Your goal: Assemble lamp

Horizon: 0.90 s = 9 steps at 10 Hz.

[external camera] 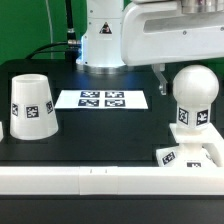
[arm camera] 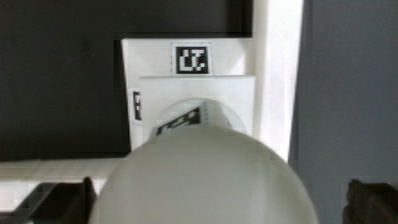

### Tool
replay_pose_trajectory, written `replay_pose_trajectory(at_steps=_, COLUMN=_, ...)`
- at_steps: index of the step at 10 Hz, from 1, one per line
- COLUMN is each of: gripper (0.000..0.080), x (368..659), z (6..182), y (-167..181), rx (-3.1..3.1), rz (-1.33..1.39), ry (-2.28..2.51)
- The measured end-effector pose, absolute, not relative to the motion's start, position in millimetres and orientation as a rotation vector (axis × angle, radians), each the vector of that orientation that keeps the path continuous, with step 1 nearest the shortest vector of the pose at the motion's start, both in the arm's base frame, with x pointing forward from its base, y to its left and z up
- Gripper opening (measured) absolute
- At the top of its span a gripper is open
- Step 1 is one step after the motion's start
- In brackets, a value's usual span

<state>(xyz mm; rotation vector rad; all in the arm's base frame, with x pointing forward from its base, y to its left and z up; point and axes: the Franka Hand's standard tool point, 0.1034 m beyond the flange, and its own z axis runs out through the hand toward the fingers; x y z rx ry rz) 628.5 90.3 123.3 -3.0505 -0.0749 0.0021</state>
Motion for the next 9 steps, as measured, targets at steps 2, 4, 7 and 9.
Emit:
replay_pose_trajectory(at_steps=2, gripper=0.0698, x=629.7, z=124.2, y=88.6, rx=-3.071, rz=-0.014, ry=-0.306)
replay_pose_trajectory(at_steps=4, gripper=0.0698, x=630.6, z=125.7, y=85.7, rx=-3.041, rz=-0.023, ry=-0.583)
replay_pose_trajectory(at_steps=7, gripper=0.0576, x=630.9, z=125.7, y=83.4, rx=-3.010, rz=-0.023, ry=-0.726)
replay_pose_trajectory(at_steps=9, gripper=0.0576, x=631.0, z=125.7, y=83.3, rx=-3.011, rz=-0.023, ry=-0.725)
